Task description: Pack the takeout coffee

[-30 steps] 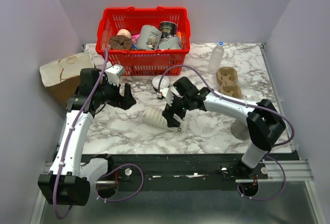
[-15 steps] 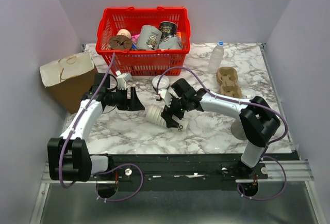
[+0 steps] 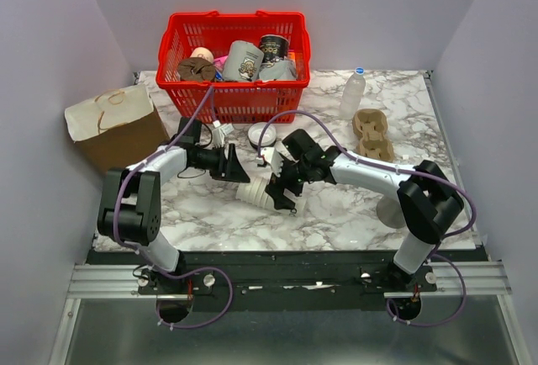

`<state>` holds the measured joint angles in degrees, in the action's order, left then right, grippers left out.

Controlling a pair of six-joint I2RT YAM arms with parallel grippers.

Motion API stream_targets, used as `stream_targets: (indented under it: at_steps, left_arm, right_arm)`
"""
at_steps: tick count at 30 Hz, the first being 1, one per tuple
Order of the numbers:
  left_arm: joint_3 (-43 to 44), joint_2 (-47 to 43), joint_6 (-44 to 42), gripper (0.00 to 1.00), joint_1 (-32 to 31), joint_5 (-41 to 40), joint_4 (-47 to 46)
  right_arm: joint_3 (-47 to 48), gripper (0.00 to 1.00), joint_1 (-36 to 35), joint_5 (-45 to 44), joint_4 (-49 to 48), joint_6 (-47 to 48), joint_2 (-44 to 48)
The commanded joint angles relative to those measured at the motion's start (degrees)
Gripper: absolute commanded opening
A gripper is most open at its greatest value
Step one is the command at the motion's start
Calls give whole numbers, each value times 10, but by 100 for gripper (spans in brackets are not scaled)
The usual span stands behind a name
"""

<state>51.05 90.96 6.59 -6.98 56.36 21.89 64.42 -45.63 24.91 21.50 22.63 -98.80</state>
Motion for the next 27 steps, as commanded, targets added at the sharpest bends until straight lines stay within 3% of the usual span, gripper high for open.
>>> stream_targets:
  at_steps: [1,5,9,15,23,27]
  left_arm:
    - [34,38,-46,62,-16,65,22]
    - [52,56,-62,47,-23,88,52]
    - [93,78,-115,21,-25,106,135]
    - [174,88,-198,6,-24,94,269]
    - [306,26,-230,0,-22,-57,340]
    - [389,32,-276,0,-22,-130,433]
  right_arm:
    - [3,100,1,-7,-12,14,5]
    - [17,100,1,-9,-12,17,-2]
    - [27,100,5,-13,-10,21,-7]
    - [67,100,29,-34,60,77,23]
    - [102,100,116,11,137,109,134]
    - [94,100,135,16,136,107,165]
